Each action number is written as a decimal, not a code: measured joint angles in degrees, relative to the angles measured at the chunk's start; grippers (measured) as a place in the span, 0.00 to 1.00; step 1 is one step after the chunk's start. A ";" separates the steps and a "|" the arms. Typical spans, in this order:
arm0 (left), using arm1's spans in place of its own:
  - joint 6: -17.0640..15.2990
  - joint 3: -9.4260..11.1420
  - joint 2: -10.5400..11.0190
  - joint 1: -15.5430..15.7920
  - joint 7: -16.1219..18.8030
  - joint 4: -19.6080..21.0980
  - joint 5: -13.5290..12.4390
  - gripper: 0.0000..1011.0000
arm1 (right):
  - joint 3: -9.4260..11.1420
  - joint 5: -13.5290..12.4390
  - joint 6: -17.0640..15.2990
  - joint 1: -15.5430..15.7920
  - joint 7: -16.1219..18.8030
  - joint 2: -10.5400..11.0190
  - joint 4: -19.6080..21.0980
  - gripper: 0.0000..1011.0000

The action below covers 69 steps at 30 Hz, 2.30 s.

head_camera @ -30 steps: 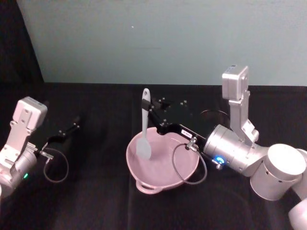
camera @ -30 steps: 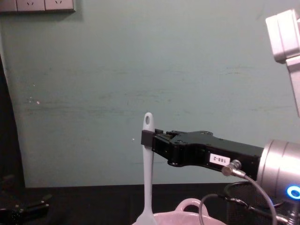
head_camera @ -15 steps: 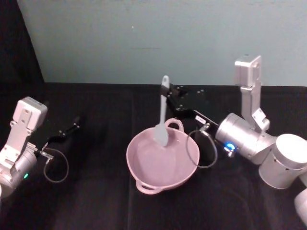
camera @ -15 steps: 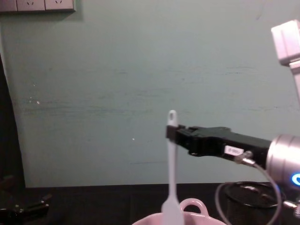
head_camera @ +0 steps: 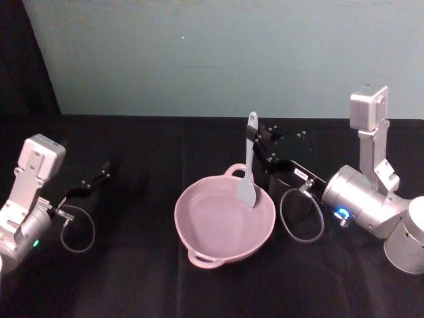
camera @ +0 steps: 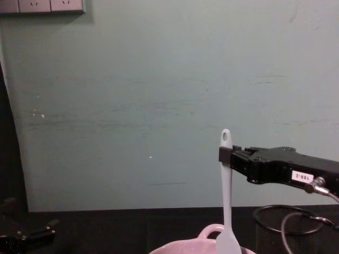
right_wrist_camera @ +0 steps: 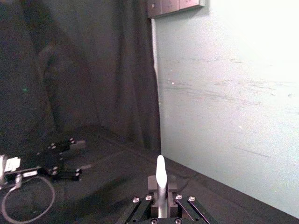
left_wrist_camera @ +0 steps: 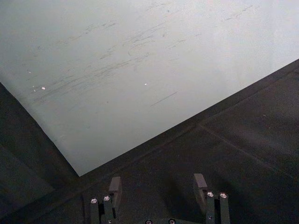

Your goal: Use the one hand to pick up the spoon and stir the clear water in the bowl.

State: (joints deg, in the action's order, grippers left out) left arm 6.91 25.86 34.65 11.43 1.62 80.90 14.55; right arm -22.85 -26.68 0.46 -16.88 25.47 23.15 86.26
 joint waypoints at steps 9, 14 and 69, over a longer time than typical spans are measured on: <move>0.00 0.00 0.00 0.00 0.00 0.00 0.00 0.99 | -1.35 0.60 -0.62 3.27 1.15 1.20 5.27 0.11; 0.00 0.00 0.00 0.00 0.00 0.00 0.00 0.99 | -2.51 0.46 -0.54 3.97 1.91 0.67 6.63 0.12; 0.00 0.00 0.00 0.00 0.00 0.00 0.00 0.99 | -3.51 0.75 -0.81 5.32 1.75 -0.15 7.65 0.12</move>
State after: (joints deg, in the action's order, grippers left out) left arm 6.91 25.86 34.65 11.43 1.62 80.90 14.55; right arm -26.36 -25.93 -0.35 -11.56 27.23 23.00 93.90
